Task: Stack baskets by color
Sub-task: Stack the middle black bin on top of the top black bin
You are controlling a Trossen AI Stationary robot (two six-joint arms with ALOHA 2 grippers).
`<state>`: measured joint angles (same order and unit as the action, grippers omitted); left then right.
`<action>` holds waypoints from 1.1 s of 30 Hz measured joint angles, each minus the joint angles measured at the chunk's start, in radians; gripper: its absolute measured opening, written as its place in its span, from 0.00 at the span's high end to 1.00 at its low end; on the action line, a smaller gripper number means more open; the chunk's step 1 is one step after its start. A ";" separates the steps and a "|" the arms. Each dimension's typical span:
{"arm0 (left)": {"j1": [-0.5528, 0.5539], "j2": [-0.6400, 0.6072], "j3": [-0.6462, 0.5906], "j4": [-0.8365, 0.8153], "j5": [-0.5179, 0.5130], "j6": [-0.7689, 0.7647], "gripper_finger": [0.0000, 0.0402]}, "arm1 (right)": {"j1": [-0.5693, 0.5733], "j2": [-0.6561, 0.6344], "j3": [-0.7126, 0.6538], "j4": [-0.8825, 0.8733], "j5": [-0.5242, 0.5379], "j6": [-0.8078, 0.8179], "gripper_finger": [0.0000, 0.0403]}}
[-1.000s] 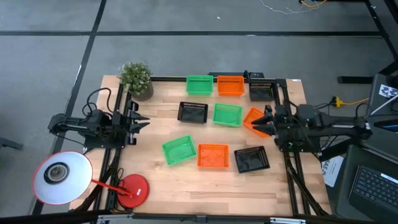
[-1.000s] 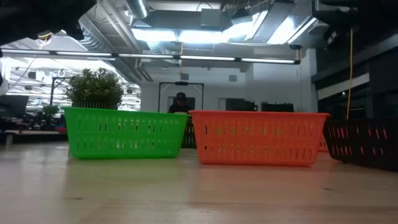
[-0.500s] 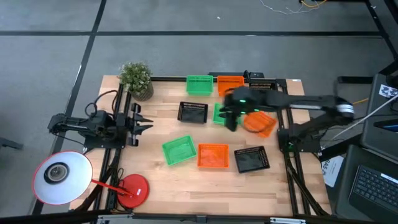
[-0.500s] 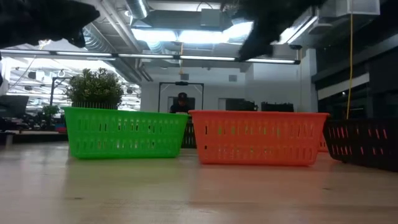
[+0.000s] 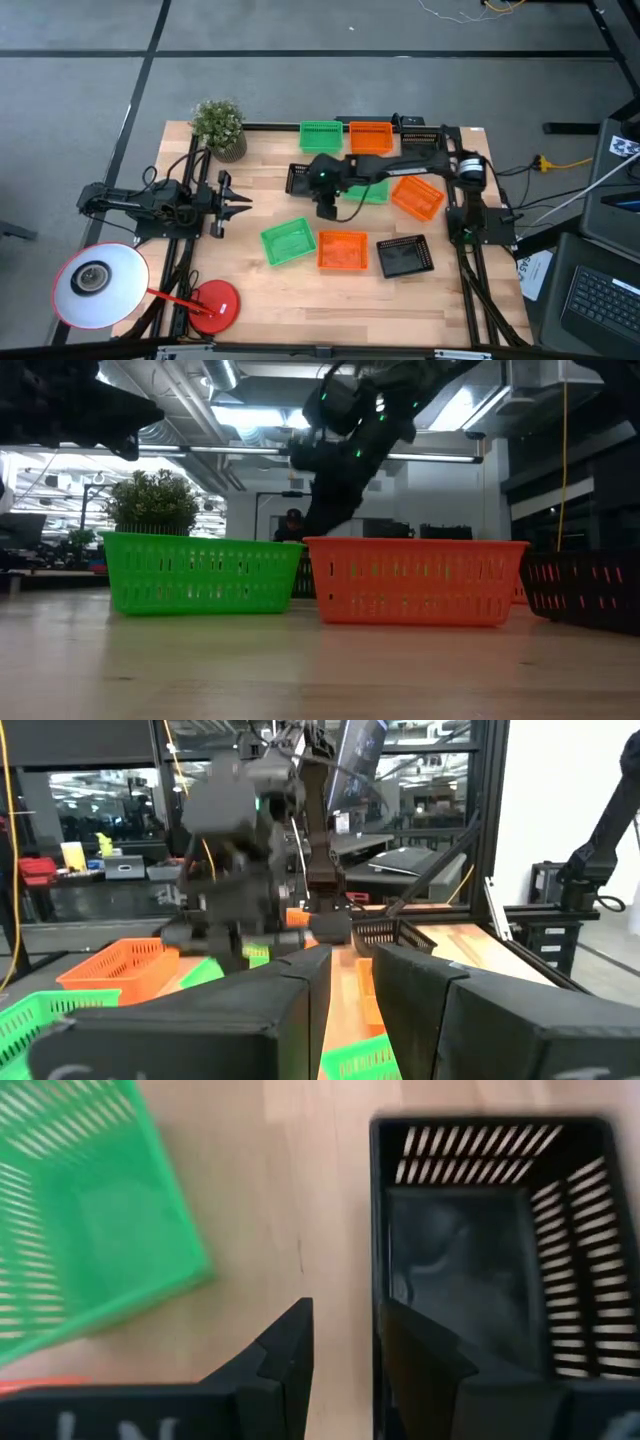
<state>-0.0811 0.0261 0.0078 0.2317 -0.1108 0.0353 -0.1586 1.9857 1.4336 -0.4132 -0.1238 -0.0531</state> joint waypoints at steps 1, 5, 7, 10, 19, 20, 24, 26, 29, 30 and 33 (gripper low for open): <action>0.000 0.000 0.000 0.000 -0.001 0.000 0.82 | 0.004 0.015 0.007 0.000 0.001 0.000 0.71; 0.000 0.000 0.000 0.000 -0.008 0.000 0.82 | 0.019 0.029 0.014 0.005 0.080 -0.005 0.71; 0.000 0.000 0.000 0.000 -0.011 0.000 0.82 | 0.025 0.029 0.014 -0.004 0.131 -0.009 0.71; 0.000 0.000 0.000 0.000 -0.011 0.001 0.82 | 0.025 0.030 0.014 -0.007 0.140 -0.010 0.71; 0.000 0.000 0.000 0.000 -0.011 0.001 0.82 | 0.025 0.030 -0.058 0.008 0.183 0.022 0.71; 0.000 0.000 0.000 0.000 -0.011 0.001 0.82 | 0.025 0.030 -0.072 0.011 0.183 0.026 0.71; 0.000 0.000 0.000 0.000 -0.011 0.001 0.82 | 0.025 0.031 -0.088 0.032 0.183 0.051 0.71; 0.000 0.000 0.000 0.000 -0.011 0.002 0.82 | 0.025 0.031 -0.090 0.035 0.183 0.052 0.71; 0.000 0.000 0.000 0.001 -0.011 0.002 0.82 | 0.025 0.031 -0.091 0.044 0.183 0.052 0.71; 0.000 0.000 0.000 0.001 -0.011 0.002 0.82 | 0.025 0.031 -0.091 0.045 0.183 0.052 0.71; 0.000 0.000 0.000 0.001 -0.011 0.002 0.82 | 0.025 0.031 -0.091 0.044 0.184 0.052 0.71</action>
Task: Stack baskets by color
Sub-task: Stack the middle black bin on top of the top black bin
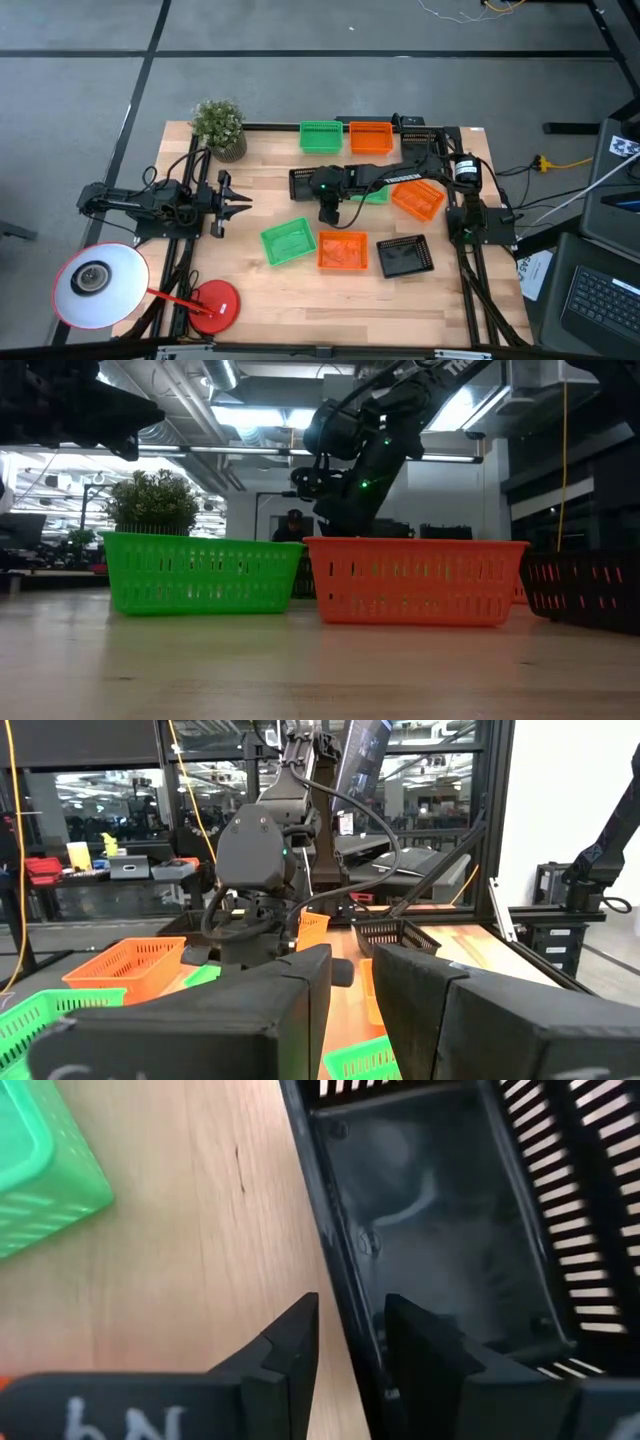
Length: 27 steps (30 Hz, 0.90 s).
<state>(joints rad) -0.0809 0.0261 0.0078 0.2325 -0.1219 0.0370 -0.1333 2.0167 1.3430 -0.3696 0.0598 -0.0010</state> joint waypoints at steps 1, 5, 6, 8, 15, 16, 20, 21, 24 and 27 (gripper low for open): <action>0.000 0.000 0.000 0.000 0.000 0.000 0.82 | 0.000 0.000 0.000 0.001 0.000 0.000 0.71; 0.000 0.000 0.000 0.000 0.000 0.000 0.82 | 0.000 0.000 0.000 0.001 0.000 -0.002 0.71; 0.000 0.000 0.000 0.000 0.000 0.000 0.82 | 0.000 0.000 0.000 0.001 0.000 -0.002 0.71; 0.000 0.000 0.000 0.000 0.000 0.000 0.82 | 0.000 0.000 0.000 0.000 0.000 0.000 0.71; 0.000 0.000 0.000 0.000 0.000 0.000 0.82 | 0.000 0.000 0.000 0.000 0.000 0.000 0.71; 0.000 0.000 0.000 0.000 0.000 0.000 0.82 | 0.000 0.000 0.000 0.000 0.000 0.000 0.71; 0.000 0.000 0.000 0.000 0.000 0.000 0.82 | 0.000 0.000 0.000 0.000 0.000 0.000 0.71; 0.000 0.000 0.000 0.000 0.000 0.000 0.82 | 0.000 0.000 0.000 0.000 0.000 0.000 0.71; 0.000 0.000 0.000 0.000 0.000 0.000 0.82 | 0.000 0.000 0.000 0.000 0.000 0.000 0.71; 0.000 0.000 0.000 0.000 0.000 0.000 0.82 | 0.000 0.000 0.000 0.000 -0.020 0.000 0.72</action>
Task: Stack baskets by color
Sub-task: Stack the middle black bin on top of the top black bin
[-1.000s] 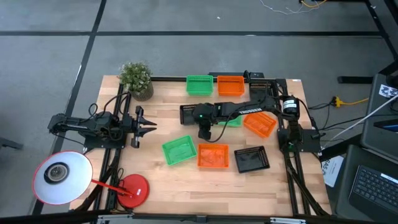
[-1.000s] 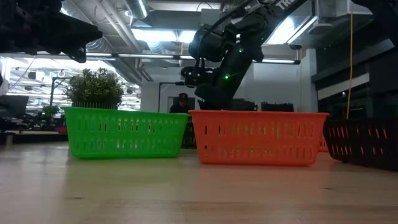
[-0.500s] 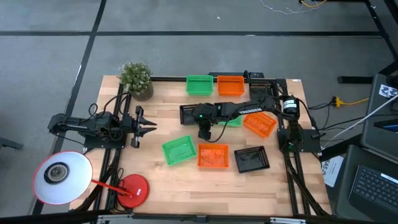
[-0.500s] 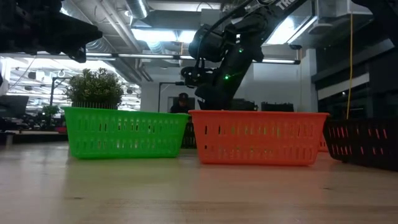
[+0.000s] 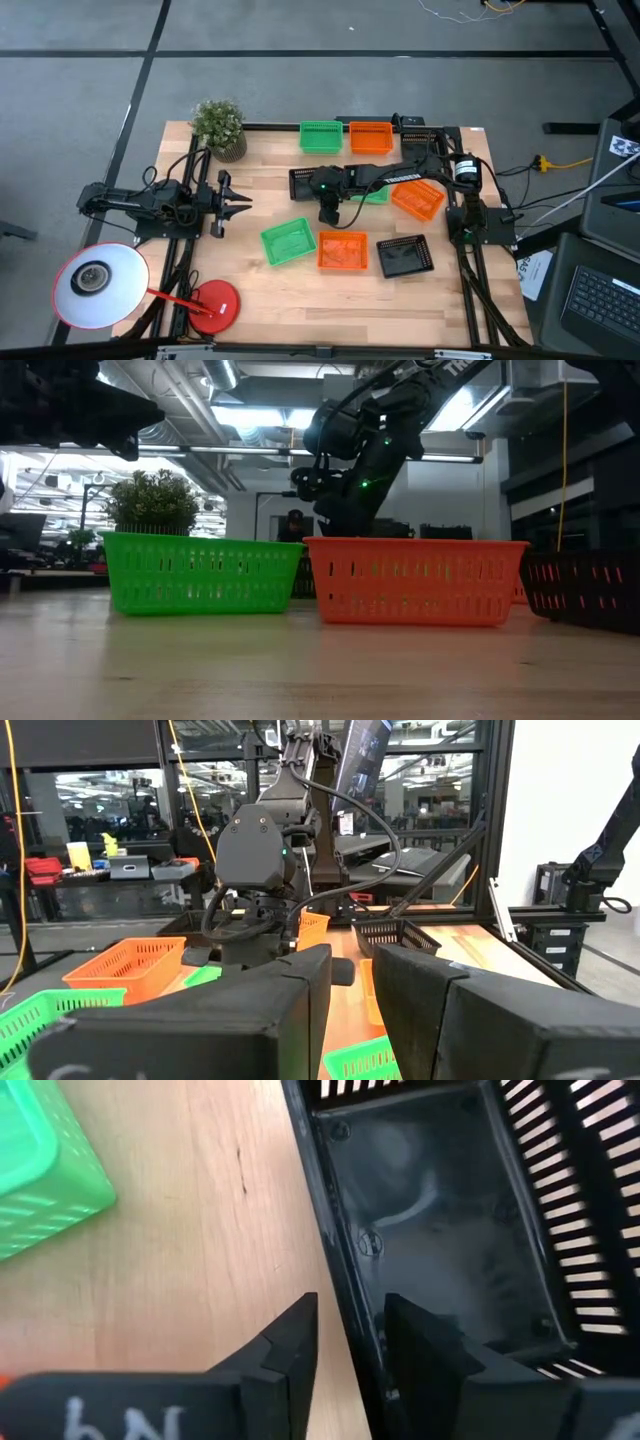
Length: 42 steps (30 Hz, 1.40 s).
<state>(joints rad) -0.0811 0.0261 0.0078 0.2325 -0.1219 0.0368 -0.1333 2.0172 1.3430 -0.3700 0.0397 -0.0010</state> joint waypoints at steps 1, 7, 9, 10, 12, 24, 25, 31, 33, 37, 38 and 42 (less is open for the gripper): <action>0.000 0.000 0.000 0.000 0.000 0.000 0.82 | 0.000 0.002 0.000 0.000 -0.012 0.004 0.75; 0.000 0.000 0.000 0.000 0.000 0.000 0.82 | 0.006 0.000 -0.013 0.013 0.008 -0.004 0.98; 0.000 0.000 0.000 0.000 0.000 0.000 0.82 | 0.014 -0.005 0.007 -0.005 0.021 -0.025 0.99; 0.000 0.000 0.000 0.000 0.000 0.000 0.82 | 0.021 -0.016 0.023 -0.010 0.023 -0.033 0.99; 0.000 0.000 0.000 0.000 0.000 0.000 0.82 | 0.032 -0.048 0.062 -0.037 0.027 -0.053 0.99; 0.000 0.000 0.000 0.006 0.000 0.000 0.82 | 0.132 -0.357 0.311 -0.727 0.440 0.013 1.00; 0.000 0.000 0.000 0.006 -0.001 0.000 0.82 | 0.137 -0.395 0.312 -0.771 0.493 0.052 1.00; 0.000 0.000 0.000 0.006 -0.007 0.000 0.82 | 0.168 -0.629 0.226 -1.076 0.739 0.373 1.00; 0.000 0.000 0.000 0.006 -0.008 0.000 0.82 | 0.179 -0.715 0.161 -1.122 0.797 0.481 1.00; 0.000 0.000 0.000 0.006 -0.008 0.000 0.82 | 0.190 -0.872 -0.019 -1.119 0.817 0.573 1.00; 0.000 0.000 0.000 0.006 -0.008 0.000 0.82 | 0.190 -0.905 -0.065 -1.110 0.815 0.589 1.00; 0.000 0.000 0.000 0.006 -0.008 0.000 0.82 | 0.176 -1.009 -0.229 -1.036 0.795 0.622 1.00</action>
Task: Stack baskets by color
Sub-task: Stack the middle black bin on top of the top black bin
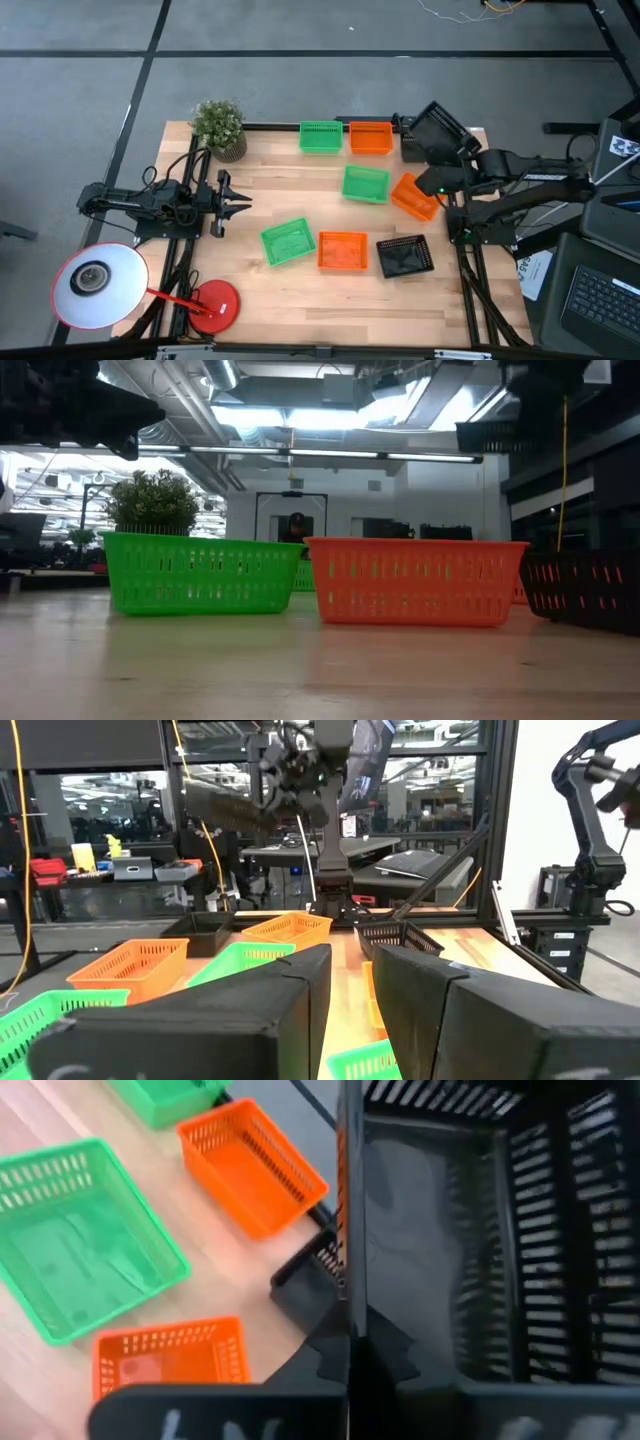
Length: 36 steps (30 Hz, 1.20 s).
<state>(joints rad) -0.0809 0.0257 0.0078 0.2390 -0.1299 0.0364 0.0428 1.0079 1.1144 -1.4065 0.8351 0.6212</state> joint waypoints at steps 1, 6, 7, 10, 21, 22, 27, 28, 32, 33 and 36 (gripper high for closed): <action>0.000 0.000 0.000 0.000 0.000 0.000 0.82 | -0.004 -0.014 -0.033 0.028 -0.004 -0.006 1.00; 0.000 0.000 0.000 0.000 -0.020 0.000 0.82 | -0.053 -0.035 -0.142 0.141 -0.026 -0.138 1.00; 0.000 0.000 0.000 0.000 -0.030 0.000 0.82 | -0.068 -0.033 -0.156 0.151 -0.034 -0.170 1.00; 0.000 0.000 0.000 0.000 -0.064 0.001 0.82 | -0.126 -0.027 -0.186 0.179 -0.058 -0.267 1.00; 0.000 0.000 0.000 0.001 -0.095 0.002 0.82 | -0.345 0.043 -0.205 0.185 -0.152 -0.656 1.00; 0.000 0.000 0.000 0.001 -0.095 0.002 0.82 | -0.360 0.055 -0.205 0.187 -0.158 -0.682 1.00; 0.000 0.000 0.000 0.001 -0.095 0.002 0.82 | -0.414 0.141 -0.205 0.207 -0.184 -0.771 1.00; 0.000 0.000 0.000 0.001 -0.095 0.002 0.82 | -0.425 0.163 -0.205 0.207 -0.183 -0.784 1.00; 0.000 0.000 0.000 0.001 -0.095 0.002 0.82 | -0.464 0.253 -0.205 0.210 -0.180 -0.816 1.00; 0.000 0.000 0.000 0.001 -0.094 0.002 0.82 | -0.474 0.271 -0.205 0.208 -0.178 -0.836 1.00; 0.000 0.000 0.000 0.001 -0.094 0.002 0.82 | -0.499 0.312 -0.204 0.213 -0.175 -0.864 1.00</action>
<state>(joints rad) -0.0811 0.0257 0.0078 0.2398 -0.2241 0.0380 -0.4558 1.3198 0.9102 -1.1932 0.6603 -0.2433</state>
